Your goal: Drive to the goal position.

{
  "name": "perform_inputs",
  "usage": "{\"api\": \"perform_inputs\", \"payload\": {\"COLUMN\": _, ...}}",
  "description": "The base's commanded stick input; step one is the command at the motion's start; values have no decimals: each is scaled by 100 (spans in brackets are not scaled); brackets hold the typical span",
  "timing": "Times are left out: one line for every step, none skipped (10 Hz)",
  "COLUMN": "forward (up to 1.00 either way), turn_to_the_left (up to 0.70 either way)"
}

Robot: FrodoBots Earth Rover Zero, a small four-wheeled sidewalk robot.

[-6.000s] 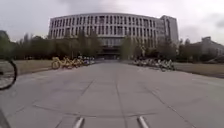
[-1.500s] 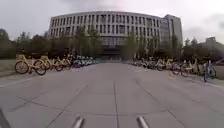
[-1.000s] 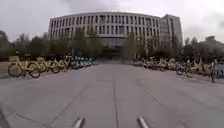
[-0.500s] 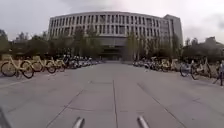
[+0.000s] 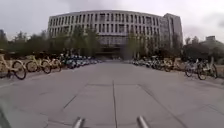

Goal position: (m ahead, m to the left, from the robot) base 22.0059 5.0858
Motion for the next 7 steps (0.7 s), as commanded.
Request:
{"api": "perform_inputs", "payload": {"forward": 70, "turn_to_the_left": 0}}
{"api": "perform_inputs", "payload": {"forward": 70, "turn_to_the_left": 0}}
{"api": "perform_inputs", "payload": {"forward": 70, "turn_to_the_left": 0}}
{"api": "perform_inputs", "payload": {"forward": 70, "turn_to_the_left": 0}}
{"api": "perform_inputs", "payload": {"forward": 70, "turn_to_the_left": 0}}
{"api": "perform_inputs", "payload": {"forward": 70, "turn_to_the_left": 0}}
{"api": "perform_inputs", "payload": {"forward": 70, "turn_to_the_left": 0}}
